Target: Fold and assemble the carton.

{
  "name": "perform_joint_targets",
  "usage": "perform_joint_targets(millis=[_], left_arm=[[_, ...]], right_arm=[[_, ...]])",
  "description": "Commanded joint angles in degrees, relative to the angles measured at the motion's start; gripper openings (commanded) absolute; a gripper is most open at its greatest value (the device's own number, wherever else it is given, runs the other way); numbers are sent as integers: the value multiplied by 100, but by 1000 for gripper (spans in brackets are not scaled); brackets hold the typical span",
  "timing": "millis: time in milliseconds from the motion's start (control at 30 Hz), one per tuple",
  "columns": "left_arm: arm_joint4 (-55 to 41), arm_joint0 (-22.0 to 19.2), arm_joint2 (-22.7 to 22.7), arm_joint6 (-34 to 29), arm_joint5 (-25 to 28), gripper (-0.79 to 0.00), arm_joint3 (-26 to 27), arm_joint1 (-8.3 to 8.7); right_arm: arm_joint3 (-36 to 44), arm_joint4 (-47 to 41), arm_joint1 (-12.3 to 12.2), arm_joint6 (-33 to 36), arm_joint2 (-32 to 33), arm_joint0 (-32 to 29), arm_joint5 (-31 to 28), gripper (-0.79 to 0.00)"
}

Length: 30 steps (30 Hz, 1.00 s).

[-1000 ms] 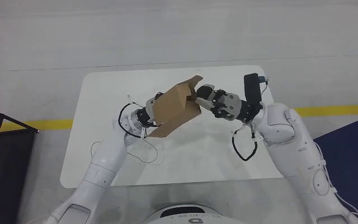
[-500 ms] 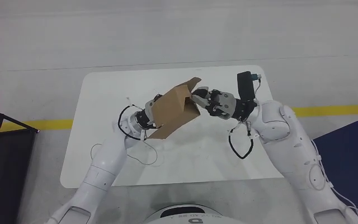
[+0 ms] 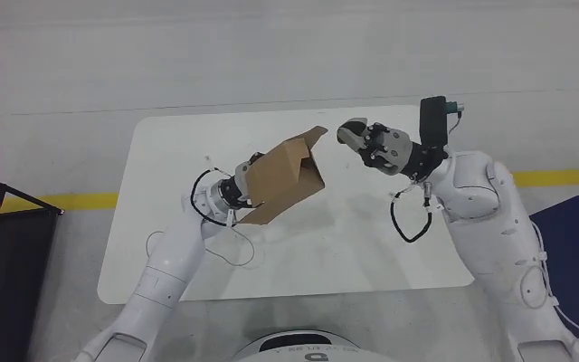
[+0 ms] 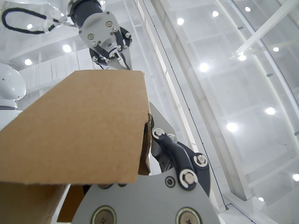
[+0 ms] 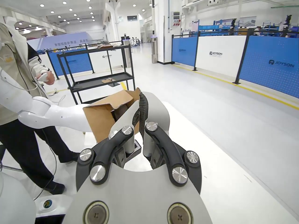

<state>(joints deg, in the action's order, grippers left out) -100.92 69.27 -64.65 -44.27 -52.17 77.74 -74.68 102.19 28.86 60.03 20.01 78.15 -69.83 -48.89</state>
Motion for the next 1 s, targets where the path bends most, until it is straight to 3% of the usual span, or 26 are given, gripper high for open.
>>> perform_joint_targets(millis=[0,267,467,667,967], left_arm=[[8,-35,68,45,-173,-785,-18,-5],[62,-29,206,119,-442,-785,23,-9],[76,63,141,123,-475,-785,88,17],[48,110,103,180,-489,-785,146,32],[-5,63,143,280,-511,-785,179,26]], right_arm=[[-67,192,5,66,-57,196,-19,-785],[-205,749,9,572,-371,916,-164,-785],[-114,-223,-97,1405,-620,1013,-888,-785],[374,-1350,-311,2588,-765,920,-906,-785],[557,-1336,-508,2919,-749,784,-620,-785]])
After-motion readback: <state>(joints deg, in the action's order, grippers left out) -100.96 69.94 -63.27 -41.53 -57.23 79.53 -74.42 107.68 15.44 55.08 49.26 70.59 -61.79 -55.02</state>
